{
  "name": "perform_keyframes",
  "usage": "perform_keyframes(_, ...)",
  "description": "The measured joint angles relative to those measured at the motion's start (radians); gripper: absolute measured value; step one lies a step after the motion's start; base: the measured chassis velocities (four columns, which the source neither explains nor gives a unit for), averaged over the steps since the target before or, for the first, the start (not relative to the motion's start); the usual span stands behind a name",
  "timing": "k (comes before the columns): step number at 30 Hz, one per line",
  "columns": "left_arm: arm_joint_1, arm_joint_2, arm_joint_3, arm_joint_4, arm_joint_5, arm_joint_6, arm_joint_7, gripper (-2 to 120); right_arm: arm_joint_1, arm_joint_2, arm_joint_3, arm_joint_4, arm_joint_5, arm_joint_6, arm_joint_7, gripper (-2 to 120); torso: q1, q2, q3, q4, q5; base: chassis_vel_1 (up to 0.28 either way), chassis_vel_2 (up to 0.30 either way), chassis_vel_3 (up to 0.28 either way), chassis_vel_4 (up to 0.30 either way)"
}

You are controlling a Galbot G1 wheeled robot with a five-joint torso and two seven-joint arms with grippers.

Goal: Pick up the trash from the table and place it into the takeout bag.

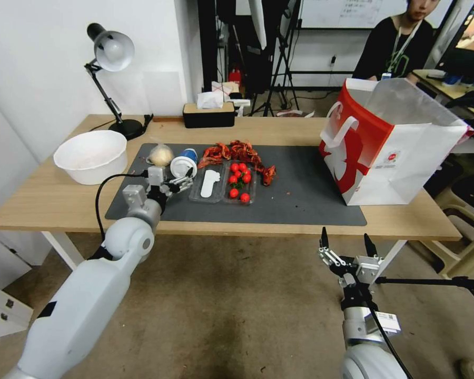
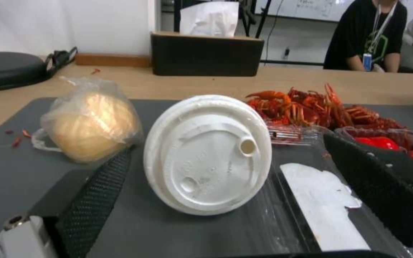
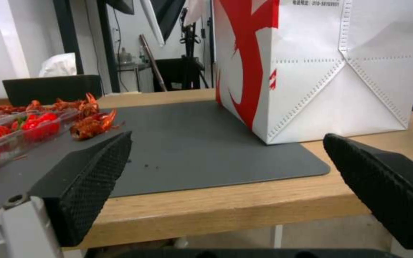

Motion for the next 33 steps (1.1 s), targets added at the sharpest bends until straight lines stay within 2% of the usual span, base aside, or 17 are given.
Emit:
perform_keyframes(6,-0.042,-0.017,0.030,0.024,-0.029,0.032,-0.030,100,0.002,-0.003,0.004,-0.002,0.000,0.000,0.001,100,0.000,0.000,0.000,-0.0001,0.0000,0.000,0.000,0.000,0.000)
perform_keyframes(12,-0.110,-0.033,0.067,0.092,-0.027,0.072,-0.083,100,0.009,-0.003,0.003,-0.011,0.001,0.000,0.002,100,0.000,0.000,0.000,0.0000,0.0000,0.000,0.000,0.000,0.000)
perform_keyframes(33,-0.198,-0.063,0.131,0.192,-0.022,0.080,-0.093,100,0.009,-0.008,0.007,-0.012,0.002,0.000,0.004,100,0.000,0.000,0.000,0.0000,0.0000,0.000,0.000,0.000,0.000)
